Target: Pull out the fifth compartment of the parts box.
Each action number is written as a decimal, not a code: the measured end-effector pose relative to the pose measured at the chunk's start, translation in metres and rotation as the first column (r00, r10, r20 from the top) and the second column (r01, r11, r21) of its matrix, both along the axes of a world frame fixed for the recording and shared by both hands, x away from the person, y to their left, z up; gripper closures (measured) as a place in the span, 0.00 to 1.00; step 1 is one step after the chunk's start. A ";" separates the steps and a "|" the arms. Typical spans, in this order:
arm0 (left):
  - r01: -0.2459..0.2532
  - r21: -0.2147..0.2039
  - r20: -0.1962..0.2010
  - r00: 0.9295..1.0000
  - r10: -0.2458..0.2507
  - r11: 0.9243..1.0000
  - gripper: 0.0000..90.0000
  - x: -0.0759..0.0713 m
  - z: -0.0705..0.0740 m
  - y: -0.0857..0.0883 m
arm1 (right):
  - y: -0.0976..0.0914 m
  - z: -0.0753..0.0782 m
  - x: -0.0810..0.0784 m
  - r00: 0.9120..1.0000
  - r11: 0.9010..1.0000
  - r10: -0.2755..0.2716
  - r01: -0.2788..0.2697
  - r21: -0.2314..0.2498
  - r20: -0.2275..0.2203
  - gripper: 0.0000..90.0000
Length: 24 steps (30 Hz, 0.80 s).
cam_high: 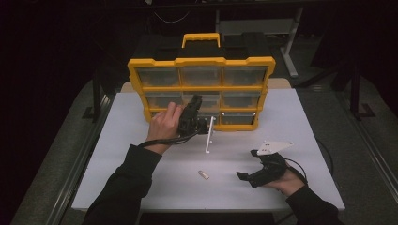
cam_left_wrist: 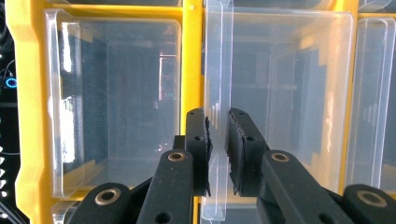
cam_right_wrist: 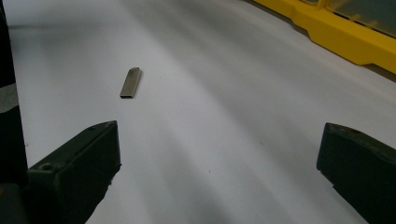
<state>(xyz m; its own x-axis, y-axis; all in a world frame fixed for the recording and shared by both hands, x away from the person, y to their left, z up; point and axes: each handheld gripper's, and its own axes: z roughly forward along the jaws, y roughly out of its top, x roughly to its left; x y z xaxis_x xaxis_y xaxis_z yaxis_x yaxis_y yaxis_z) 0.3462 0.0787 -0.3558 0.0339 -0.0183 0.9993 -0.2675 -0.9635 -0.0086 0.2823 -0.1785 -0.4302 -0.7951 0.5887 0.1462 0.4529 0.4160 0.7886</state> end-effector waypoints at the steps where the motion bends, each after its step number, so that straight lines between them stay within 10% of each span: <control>1: 0.000 -0.001 0.000 1.000 0.000 1.000 0.88 0.000 0.000 0.000 | 0.000 0.000 0.000 1.000 1.000 0.000 0.000 0.000 0.001 0.00; 24: -0.003 -0.008 0.012 1.000 0.003 1.000 0.88 -0.018 -0.001 0.001 | 0.000 0.000 0.000 1.000 1.000 -0.001 0.001 -0.001 0.002 0.00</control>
